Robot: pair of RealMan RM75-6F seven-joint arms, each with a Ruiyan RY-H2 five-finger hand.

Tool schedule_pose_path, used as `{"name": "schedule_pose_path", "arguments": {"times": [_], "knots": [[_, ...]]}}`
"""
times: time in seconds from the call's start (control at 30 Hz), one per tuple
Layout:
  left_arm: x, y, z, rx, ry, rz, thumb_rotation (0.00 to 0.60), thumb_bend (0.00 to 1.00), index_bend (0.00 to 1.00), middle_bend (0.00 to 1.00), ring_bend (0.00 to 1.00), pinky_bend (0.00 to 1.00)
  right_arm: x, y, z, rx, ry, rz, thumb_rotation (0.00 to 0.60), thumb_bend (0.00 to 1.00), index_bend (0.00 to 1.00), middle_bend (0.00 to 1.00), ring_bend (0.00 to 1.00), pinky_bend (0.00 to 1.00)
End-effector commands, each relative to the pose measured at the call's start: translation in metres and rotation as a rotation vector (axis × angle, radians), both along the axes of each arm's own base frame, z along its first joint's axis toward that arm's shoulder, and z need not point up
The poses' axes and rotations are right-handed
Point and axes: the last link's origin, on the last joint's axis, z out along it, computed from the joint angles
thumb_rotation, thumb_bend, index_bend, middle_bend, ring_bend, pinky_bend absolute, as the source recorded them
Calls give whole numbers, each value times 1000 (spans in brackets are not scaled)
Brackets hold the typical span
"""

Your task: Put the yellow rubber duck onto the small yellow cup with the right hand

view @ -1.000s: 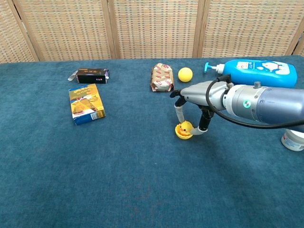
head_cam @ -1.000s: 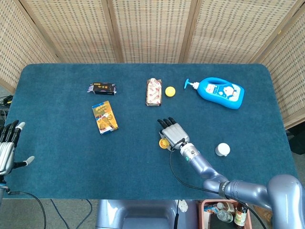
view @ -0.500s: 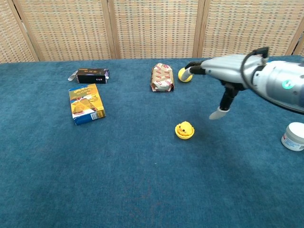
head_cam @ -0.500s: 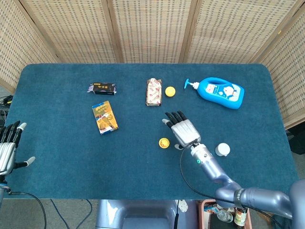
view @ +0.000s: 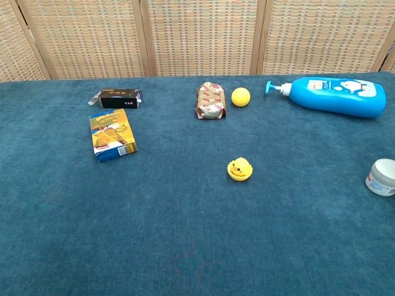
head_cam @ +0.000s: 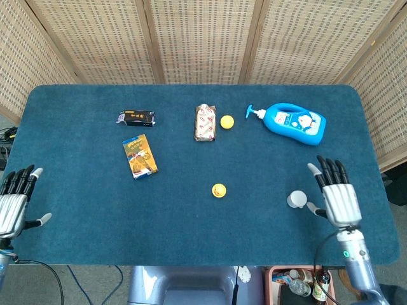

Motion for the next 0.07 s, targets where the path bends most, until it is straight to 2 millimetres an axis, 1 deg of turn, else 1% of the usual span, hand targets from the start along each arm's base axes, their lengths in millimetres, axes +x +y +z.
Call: {"name": "schedule_pose_path", "arguments": {"times": [0.03,0.07], "knots": [[1,-3,0,2,-1,-6,600,0,0,0,0,0,-7,20,7,-11,-4,-6,600,0,0,0,0,0],[1,-4,0,2,-1,-7,600,0,0,0,0,0,-8,22,7,-12,-4,-8,600,0,0,0,0,0]]}}
